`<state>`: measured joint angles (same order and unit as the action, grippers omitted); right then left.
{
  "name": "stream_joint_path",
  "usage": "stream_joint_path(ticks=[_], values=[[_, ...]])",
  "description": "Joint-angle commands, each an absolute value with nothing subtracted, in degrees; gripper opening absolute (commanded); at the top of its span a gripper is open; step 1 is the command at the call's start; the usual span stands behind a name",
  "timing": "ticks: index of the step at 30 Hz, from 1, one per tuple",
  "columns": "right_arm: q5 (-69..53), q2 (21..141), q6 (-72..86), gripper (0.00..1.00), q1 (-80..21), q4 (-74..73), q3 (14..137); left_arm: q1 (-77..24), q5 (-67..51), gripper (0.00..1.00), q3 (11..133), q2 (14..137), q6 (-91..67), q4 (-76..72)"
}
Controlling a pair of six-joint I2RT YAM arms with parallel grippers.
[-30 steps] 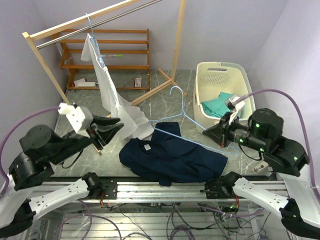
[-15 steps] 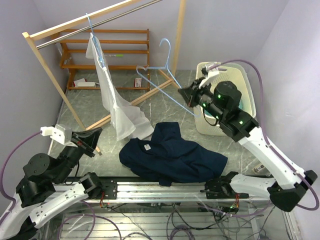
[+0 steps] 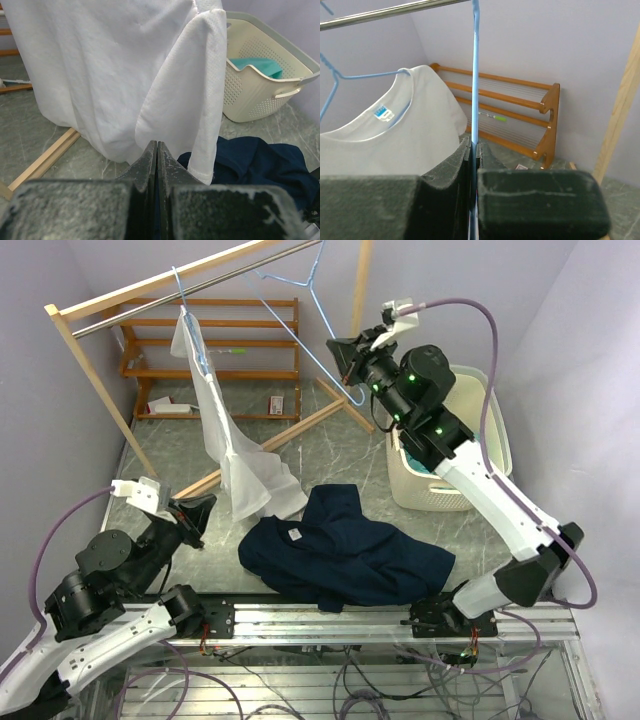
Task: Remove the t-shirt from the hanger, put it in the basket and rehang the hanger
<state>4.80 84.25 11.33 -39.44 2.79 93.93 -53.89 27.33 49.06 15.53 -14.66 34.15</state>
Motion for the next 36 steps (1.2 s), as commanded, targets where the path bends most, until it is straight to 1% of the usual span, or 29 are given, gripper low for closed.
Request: stream_joint_path(ticks=[1,11,15,16,17,18,19,20,21,22,23,25,28,29,30,31,36], values=[[5.67,88.22,9.60,0.00,-39.29,7.43,97.78,-53.90,28.44,0.07,50.20,15.07,-15.55,34.06],[5.85,97.95,9.37,0.00,-39.29,6.37,108.04,-53.90,29.91,0.07,50.13,14.01,-16.01,34.52],[5.55,100.22,9.40,0.00,-39.31,2.64,111.90,-53.92,29.95,0.07,50.17,14.29,-15.93,34.62],[5.47,100.55,9.35,0.02,-39.37,1.25,112.34,-53.91,30.01,0.07,50.14,14.36,-15.88,34.61],[5.38,100.71,9.39,0.13,-39.34,0.31,112.48,-53.90,29.99,0.07,50.15,14.41,-15.87,34.63],[5.18,100.68,9.35,0.28,-39.32,-0.65,112.45,-53.96,29.98,0.07,50.21,14.56,-15.96,34.71],[4.71,100.45,9.18,0.41,-39.29,-1.94,112.19,-53.93,30.02,0.07,50.21,14.65,-15.99,34.79],[4.36,99.89,9.17,0.55,-39.30,-3.19,111.59,-53.96,30.05,0.08,50.22,14.61,-16.00,34.87],[3.92,98.77,9.04,0.68,-39.36,-4.50,110.06,-53.89,30.13,0.10,50.27,14.69,-16.08,34.93],[3.35,97.24,8.86,0.72,-39.37,-5.46,108.86,-53.90,30.23,0.13,50.31,14.69,-16.24,34.97],[2.92,94.91,8.93,0.73,-39.37,-5.93,104.83,-53.88,30.39,0.15,50.42,14.64,-16.30,35.06],[2.26,88.24,9.25,0.74,-39.50,-5.90,96.44,-53.88,30.64,0.19,50.33,14.52,-16.37,35.10],[0.44,78.64,10.06,0.75,-39.62,-7.16,83.52,-53.93,30.84,0.21,50.41,14.21,-16.43,35.23],[-0.56,75.56,10.22,0.80,-39.73,-8.28,79.05,-53.88,30.93,0.21,50.47,14.10,-16.49,35.25],[-1.47,73.06,10.59,0.91,-39.75,-9.12,75.25,-53.90,31.12,0.21,50.48,14.00,-16.56,35.39],[-2.22,70.63,11.27,0.98,-39.73,-9.97,71.16,-53.92,31.41,0.21,50.53,13.71,-16.75,35.53],[-6.19,62.76,15.81,1.00,-40.39,-14.57,55.25,-53.89,33.75,0.22,50.55,12.46,-17.67,36.39]])
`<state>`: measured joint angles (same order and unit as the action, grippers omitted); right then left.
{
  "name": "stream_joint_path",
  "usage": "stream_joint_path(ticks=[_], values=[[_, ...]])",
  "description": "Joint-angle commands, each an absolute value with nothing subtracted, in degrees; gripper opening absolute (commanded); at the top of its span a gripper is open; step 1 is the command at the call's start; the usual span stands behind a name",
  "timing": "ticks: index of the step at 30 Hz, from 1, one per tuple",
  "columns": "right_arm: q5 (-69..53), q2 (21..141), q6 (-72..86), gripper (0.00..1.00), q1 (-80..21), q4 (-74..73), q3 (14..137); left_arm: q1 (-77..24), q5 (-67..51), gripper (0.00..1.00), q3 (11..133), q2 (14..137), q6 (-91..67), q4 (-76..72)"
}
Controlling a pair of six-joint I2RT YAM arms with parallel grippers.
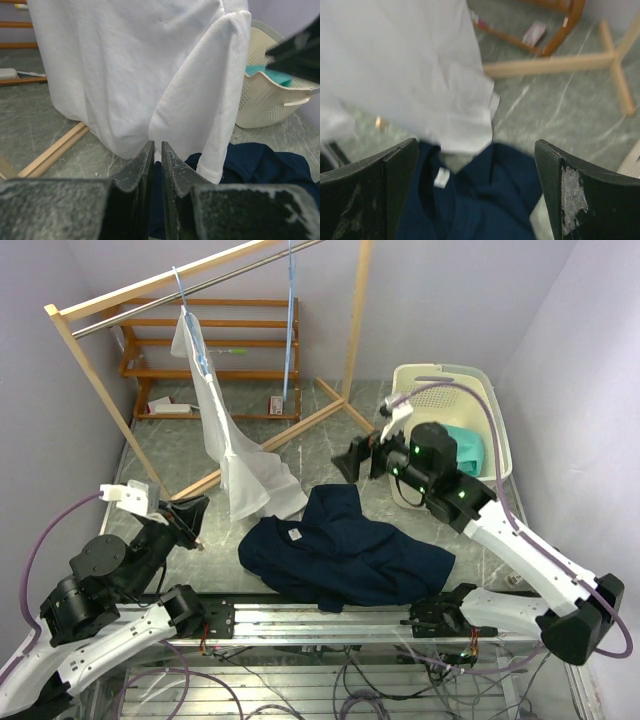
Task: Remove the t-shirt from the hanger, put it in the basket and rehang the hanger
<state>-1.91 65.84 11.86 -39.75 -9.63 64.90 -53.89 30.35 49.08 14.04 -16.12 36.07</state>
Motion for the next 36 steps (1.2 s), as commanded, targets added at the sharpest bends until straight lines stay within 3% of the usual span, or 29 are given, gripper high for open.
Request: stream_joint_path(ticks=[1,8,16,27,36], values=[[-6.28,61.74,17.01,1.00,-40.78,-14.95,52.60,-53.88,34.05,0.22,50.51,12.29,-17.81,36.46],[-2.24,61.28,22.16,1.00,-50.53,-14.46,39.76,-53.94,34.74,0.22,50.62,14.23,-18.28,37.05],[1.30,65.75,21.18,1.00,-62.98,-11.54,36.12,-53.88,34.18,0.20,51.04,17.22,-18.36,37.68],[0.15,75.57,20.09,1.00,-65.74,-7.88,35.49,-53.96,35.06,0.19,50.84,16.81,-18.54,37.75],[11.38,90.22,25.59,0.96,-63.97,-9.20,40.77,-53.92,35.71,0.19,51.13,18.37,-19.02,38.64]])
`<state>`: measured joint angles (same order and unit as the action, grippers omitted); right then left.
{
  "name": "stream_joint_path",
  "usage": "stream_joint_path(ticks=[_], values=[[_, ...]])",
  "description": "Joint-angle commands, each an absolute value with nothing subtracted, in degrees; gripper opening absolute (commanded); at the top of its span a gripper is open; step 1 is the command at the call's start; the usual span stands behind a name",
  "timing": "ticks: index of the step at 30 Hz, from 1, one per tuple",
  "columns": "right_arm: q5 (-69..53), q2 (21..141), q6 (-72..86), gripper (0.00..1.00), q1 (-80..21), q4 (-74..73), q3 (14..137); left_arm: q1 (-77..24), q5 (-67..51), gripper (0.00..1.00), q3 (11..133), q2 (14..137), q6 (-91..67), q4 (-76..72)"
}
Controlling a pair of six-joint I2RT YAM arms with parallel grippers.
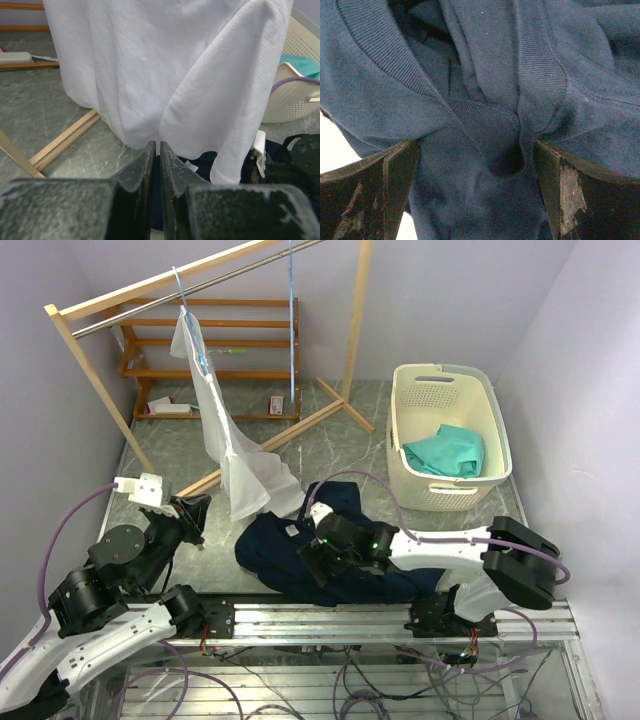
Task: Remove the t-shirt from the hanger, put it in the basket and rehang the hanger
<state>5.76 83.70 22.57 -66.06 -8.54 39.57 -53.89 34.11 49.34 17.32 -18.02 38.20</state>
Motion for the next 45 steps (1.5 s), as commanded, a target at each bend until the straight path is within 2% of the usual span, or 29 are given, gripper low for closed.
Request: stream_joint_path(ticks=[1,3,6,7,12,17,28,32,36,45], values=[[9.73,90.93,25.67,0.88,-63.07,-8.50,40.96,-53.90,35.82,0.19,51.19,18.52,-19.05,38.79],[3.72,91.27,25.49,0.58,-59.54,-6.29,40.69,-53.94,35.72,0.18,51.29,18.87,-19.07,38.89],[-1.32,88.93,25.94,0.02,-55.42,-5.73,40.77,-53.95,35.54,0.18,51.24,18.91,-19.07,38.89],[-0.62,87.32,26.26,0.00,-54.72,-6.84,41.42,-53.91,35.53,0.18,51.25,18.79,-19.03,38.86],[1.93,77.50,25.97,0.00,-49.65,-14.86,50.02,-53.89,35.44,0.18,51.24,18.54,-18.85,38.67],[-0.76,74.08,25.38,0.00,-38.21,-21.00,67.19,-53.88,35.34,0.20,51.24,18.68,-18.76,38.68],[0.73,93.14,25.68,0.00,-13.42,-36.99,116.74,-53.88,35.29,0.19,51.24,19.36,-18.74,38.66],[4.43,97.63,26.02,0.00,-8.82,-39.21,128.36,-53.88,35.07,0.18,51.22,19.46,-18.64,38.59],[8.88,96.54,24.55,0.00,-5.15,-38.84,126.92,-53.89,35.00,0.18,51.24,19.22,-18.65,38.63],[10.66,86.95,25.48,0.00,-1.58,-30.54,95.54,-53.92,35.33,0.18,51.15,17.73,-18.82,38.68]])
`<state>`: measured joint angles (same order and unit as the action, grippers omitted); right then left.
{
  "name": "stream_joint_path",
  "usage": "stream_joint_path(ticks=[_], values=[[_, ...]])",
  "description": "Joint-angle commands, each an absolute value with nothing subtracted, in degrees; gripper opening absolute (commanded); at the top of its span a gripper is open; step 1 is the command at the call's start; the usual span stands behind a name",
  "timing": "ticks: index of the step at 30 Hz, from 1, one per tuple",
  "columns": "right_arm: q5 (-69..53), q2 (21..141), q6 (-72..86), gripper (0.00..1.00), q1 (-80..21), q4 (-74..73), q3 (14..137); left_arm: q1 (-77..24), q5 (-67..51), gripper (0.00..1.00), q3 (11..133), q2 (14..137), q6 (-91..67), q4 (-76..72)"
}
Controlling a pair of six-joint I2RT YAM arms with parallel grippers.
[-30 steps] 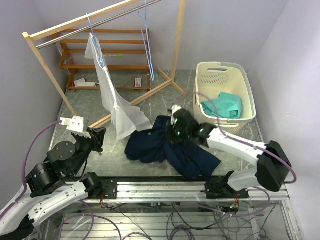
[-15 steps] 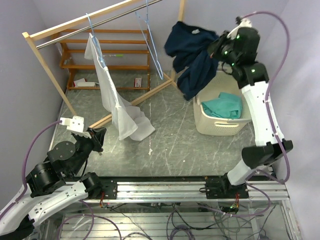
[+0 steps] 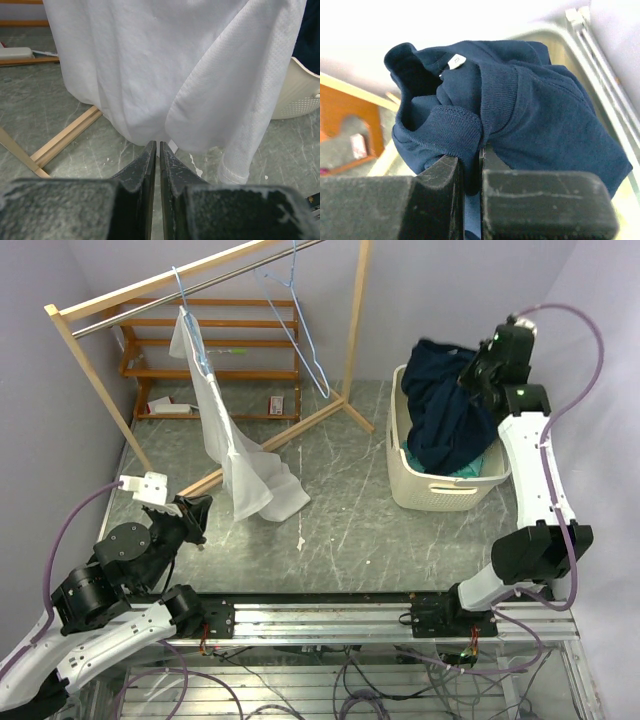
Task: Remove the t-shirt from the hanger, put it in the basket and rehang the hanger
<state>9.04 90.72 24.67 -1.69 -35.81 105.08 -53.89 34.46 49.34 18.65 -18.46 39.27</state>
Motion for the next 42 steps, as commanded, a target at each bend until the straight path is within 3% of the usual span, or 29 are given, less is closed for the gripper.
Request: stream_joint_path(ticks=[1,2,3,4,5,6,11,15,17,18,19,22,26,27,28,31,36,42], values=[[11.28,85.64,25.78,0.00,-1.58,-29.94,92.33,-53.92,35.35,0.18,51.10,17.61,-18.82,38.53],[12.19,84.41,26.20,0.00,-1.58,-29.66,89.38,-53.88,35.40,0.18,51.08,17.53,-18.79,38.43],[13.20,83.30,26.51,0.24,-1.54,-29.64,87.04,-53.89,35.37,0.18,51.08,17.53,-18.81,38.49],[14.78,82.05,27.12,0.69,-1.52,-30.07,84.93,-53.88,35.35,0.17,51.19,17.56,-18.85,38.63],[16.32,80.88,27.66,0.96,-1.50,-30.53,83.19,-53.88,35.31,0.18,51.31,17.62,-18.87,38.71],[17.63,79.44,28.20,0.99,-1.49,-31.40,82.06,-53.88,35.45,0.19,51.33,17.55,-18.94,38.82],[7.59,67.76,25.97,1.00,-1.58,-26.77,75.97,-53.93,36.69,0.33,51.24,16.54,-19.40,38.93],[-27.27,60.70,25.98,0.93,-2.26,-16.82,72.66,-53.88,37.36,0.35,51.24,15.88,-19.68,39.02],[-35.23,61.70,25.06,0.68,-6.07,-18.95,75.94,-53.89,37.61,0.35,51.26,15.79,-19.77,39.10],[-34.65,62.87,23.40,0.29,-9.62,-22.44,78.74,-53.88,37.67,0.35,51.24,15.77,-19.84,39.18],[-30.89,63.90,21.71,0.01,-14.32,-27.23,82.90,-53.90,37.70,0.35,51.24,15.79,-19.94,39.24],[-21.23,65.78,19.60,0.00,-32.76,-29.74,87.85,-53.89,37.96,0.35,51.25,15.77,-20.08,39.29],[-13.27,72.59,17.57,0.00,-48.13,-30.77,95.56,-53.89,38.59,0.34,51.37,15.70,-20.42,39.66],[-9.50,75.38,16.42,0.08,-51.70,-32.45,99.01,-53.90,38.76,0.34,51.45,15.68,-20.58,39.84],[-4.93,77.81,15.07,0.23,-54.51,-33.65,102.12,-53.91,39.06,0.33,51.50,15.53,-20.80,40.04],[1.63,83.89,12.94,0.53,-59.85,-34.05,110.29,-53.89,40.00,0.33,51.53,14.91,-21.30,40.37],[6.10,92.96,11.28,0.68,-61.56,-32.94,120.79,-53.89,41.24,0.32,51.53,13.72,-21.95,40.78],[9.59,101.55,10.99,0.71,-62.21,-32.79,129.45,-53.93,41.66,0.31,51.58,13.39,-22.15,40.94]])
